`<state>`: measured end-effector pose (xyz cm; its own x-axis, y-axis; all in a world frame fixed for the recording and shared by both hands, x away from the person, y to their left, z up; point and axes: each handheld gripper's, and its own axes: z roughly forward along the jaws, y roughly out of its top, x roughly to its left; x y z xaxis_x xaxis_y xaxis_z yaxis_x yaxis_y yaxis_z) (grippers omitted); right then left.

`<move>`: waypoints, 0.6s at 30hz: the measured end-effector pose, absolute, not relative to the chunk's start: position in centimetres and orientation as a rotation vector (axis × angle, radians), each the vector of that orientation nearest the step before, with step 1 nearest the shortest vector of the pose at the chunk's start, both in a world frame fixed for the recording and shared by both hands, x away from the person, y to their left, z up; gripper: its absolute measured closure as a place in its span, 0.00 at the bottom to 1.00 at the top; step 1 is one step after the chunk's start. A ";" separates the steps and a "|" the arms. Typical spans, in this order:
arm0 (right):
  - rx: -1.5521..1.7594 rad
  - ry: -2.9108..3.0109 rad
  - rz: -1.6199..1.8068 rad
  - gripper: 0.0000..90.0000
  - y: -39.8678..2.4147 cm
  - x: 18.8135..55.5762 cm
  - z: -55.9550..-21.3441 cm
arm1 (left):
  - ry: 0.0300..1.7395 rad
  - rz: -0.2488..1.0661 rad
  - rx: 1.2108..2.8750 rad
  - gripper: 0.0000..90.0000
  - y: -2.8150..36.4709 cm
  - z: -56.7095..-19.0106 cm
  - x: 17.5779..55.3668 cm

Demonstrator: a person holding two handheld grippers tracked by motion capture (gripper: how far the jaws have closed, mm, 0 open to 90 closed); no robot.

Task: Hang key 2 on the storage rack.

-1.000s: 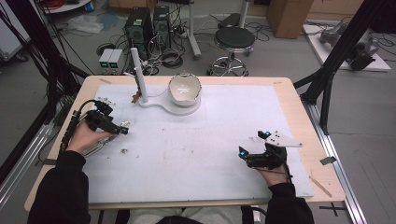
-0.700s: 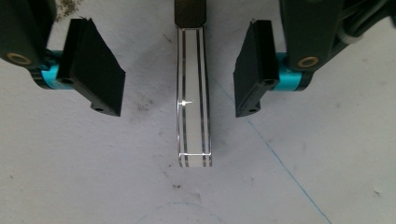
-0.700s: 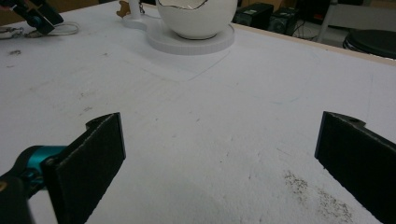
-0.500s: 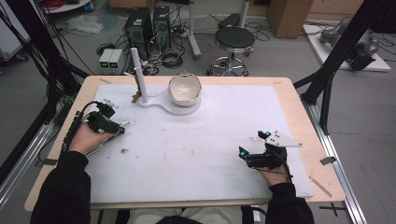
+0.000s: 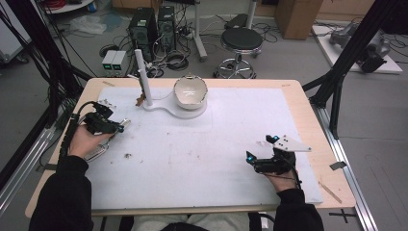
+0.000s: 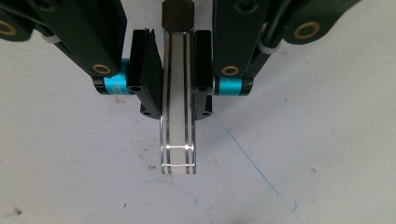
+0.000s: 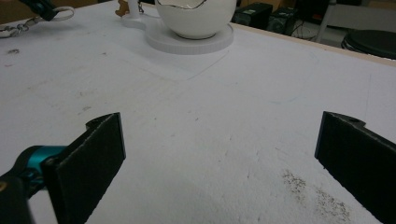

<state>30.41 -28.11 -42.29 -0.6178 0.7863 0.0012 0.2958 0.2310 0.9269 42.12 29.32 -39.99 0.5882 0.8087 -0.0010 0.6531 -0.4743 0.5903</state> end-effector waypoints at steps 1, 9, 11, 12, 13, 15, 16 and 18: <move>0.986 2.033 1.373 0.01 -28.1 30.4 -42.3 | 1.157 0.386 2.270 0.83 29.4 -39.9 42.0; 0.986 2.024 1.374 0.01 -28.0 30.3 -42.2 | 1.149 0.383 2.220 0.83 29.7 -38.4 41.7; 0.985 2.023 1.374 0.01 -28.0 30.3 -42.2 | 1.145 0.386 2.217 0.83 29.7 -38.1 41.7; 0.984 2.023 1.374 0.01 -28.1 30.3 -42.2 | 1.149 0.385 2.214 0.83 29.6 -37.8 41.7; 0.986 2.020 1.377 0.01 -28.1 30.3 -42.2 | 1.148 0.392 2.215 0.83 29.6 -37.6 41.7; 0.988 2.019 1.383 0.01 -28.1 30.3 -42.1 | 1.144 0.404 2.215 0.83 29.5 -37.0 41.6; 0.986 2.015 1.386 0.01 -28.2 30.3 -42.1 | 1.141 0.417 2.209 0.83 29.5 -36.6 41.5; 0.981 2.007 1.394 0.01 -28.2 30.2 -42.0 | 1.138 0.430 2.201 0.83 29.6 -35.9 41.4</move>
